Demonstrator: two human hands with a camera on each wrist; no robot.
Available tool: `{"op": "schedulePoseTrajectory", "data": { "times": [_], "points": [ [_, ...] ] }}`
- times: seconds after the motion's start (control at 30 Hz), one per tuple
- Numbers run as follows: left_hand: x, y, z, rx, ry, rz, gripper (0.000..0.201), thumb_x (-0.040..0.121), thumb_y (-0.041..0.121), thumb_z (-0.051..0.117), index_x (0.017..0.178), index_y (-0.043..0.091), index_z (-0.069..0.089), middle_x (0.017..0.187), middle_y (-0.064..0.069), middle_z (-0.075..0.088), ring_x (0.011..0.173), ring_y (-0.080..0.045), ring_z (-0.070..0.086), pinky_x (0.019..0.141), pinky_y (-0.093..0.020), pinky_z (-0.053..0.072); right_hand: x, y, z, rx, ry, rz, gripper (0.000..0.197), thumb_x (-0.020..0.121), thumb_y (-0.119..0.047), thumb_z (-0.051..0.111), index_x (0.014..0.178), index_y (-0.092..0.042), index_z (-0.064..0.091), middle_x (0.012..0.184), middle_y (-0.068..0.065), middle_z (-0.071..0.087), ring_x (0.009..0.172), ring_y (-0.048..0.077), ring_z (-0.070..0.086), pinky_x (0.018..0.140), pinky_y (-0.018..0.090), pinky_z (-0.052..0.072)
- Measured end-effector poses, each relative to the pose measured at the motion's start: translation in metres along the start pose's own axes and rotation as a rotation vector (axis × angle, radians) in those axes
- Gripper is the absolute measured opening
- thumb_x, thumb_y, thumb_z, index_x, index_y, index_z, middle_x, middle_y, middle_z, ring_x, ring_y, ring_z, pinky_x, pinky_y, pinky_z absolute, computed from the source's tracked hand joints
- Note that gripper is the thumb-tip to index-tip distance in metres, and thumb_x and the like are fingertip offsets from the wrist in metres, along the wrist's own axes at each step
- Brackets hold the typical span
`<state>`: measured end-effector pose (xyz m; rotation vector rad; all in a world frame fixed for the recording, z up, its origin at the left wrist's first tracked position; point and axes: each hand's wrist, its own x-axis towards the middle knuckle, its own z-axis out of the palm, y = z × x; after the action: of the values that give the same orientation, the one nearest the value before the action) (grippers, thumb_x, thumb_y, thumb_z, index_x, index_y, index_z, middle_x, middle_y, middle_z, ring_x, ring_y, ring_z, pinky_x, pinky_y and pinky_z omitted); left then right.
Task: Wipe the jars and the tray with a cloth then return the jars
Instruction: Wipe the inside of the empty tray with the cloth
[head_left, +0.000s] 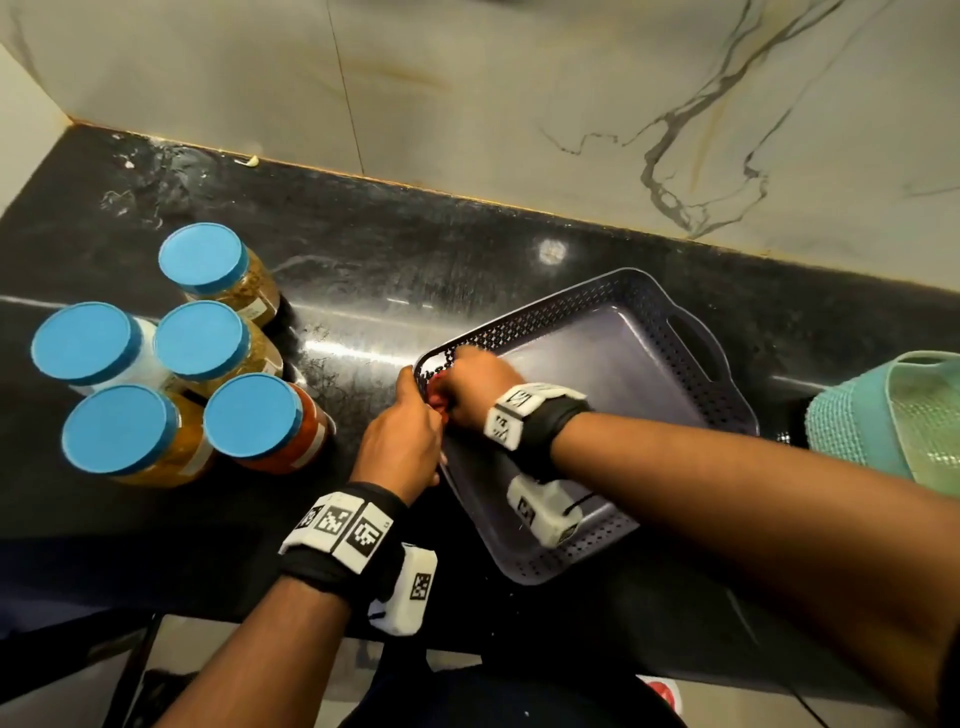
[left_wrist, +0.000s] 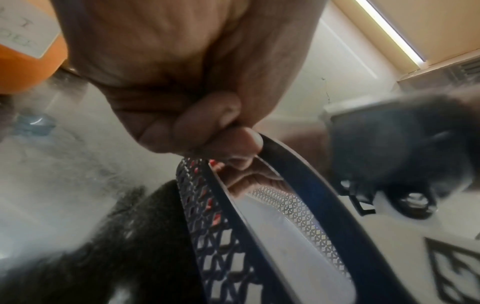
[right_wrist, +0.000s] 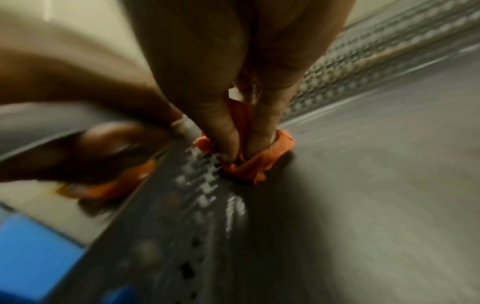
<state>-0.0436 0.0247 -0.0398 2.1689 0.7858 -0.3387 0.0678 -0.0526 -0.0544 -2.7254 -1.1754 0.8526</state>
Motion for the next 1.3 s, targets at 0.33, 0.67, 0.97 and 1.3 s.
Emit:
{"op": "schedulePoseTrajectory", "data": {
  "times": [0.33, 0.67, 0.97, 1.3],
  "points": [
    [0.005, -0.006, -0.006, -0.118, -0.046, -0.087, 0.027, 0.086, 0.029, 0.039, 0.111, 0.019, 0.036, 0.082, -0.015, 0.075, 0.069, -0.039, 0.073, 0.07, -0.047, 0.062, -0.063, 0.027, -0.01, -0.141, -0.49, -0.154, 0.022, 0.09, -0.015, 0.062, 0.072, -0.005, 0.068, 0.054, 0.005, 0.056, 0.033, 0.0, 0.052, 0.033, 0.008, 0.033],
    [0.026, 0.046, -0.02, 0.679, 0.079, 0.289, 0.029, 0.106, 0.033, 0.045, 0.12, 0.009, 0.053, 0.116, -0.019, 0.062, 0.107, -0.042, 0.063, 0.088, -0.048, 0.051, -0.148, 0.097, -0.013, 0.161, 0.021, 0.101, 0.016, 0.078, -0.01, 0.059, 0.065, -0.019, 0.059, 0.056, -0.007, 0.06, 0.055, 0.012, 0.06, 0.052, 0.007, 0.036],
    [0.035, 0.05, -0.02, 0.799, 0.02, 0.405, 0.023, 0.097, 0.011, 0.053, 0.12, 0.011, 0.054, 0.109, -0.017, 0.071, 0.102, -0.039, 0.068, 0.085, -0.044, 0.053, -0.164, 0.151, 0.01, 0.169, 0.023, 0.314, 0.014, 0.078, -0.01, 0.059, 0.077, -0.019, 0.07, 0.077, 0.001, 0.074, 0.074, 0.018, 0.07, 0.074, 0.02, 0.052],
    [-0.044, 0.018, 0.017, 0.192, -0.249, 0.081, 0.102, 0.088, 0.025, 0.068, 0.157, 0.007, -0.005, 0.081, -0.01, 0.078, 0.068, -0.02, 0.076, 0.069, -0.033, 0.06, -0.107, 0.167, -0.042, 0.234, 0.34, 0.324, 0.026, 0.091, -0.017, 0.059, 0.107, -0.029, 0.076, 0.1, 0.0, 0.076, 0.098, 0.026, 0.07, 0.089, 0.024, 0.051]
  ]
}}
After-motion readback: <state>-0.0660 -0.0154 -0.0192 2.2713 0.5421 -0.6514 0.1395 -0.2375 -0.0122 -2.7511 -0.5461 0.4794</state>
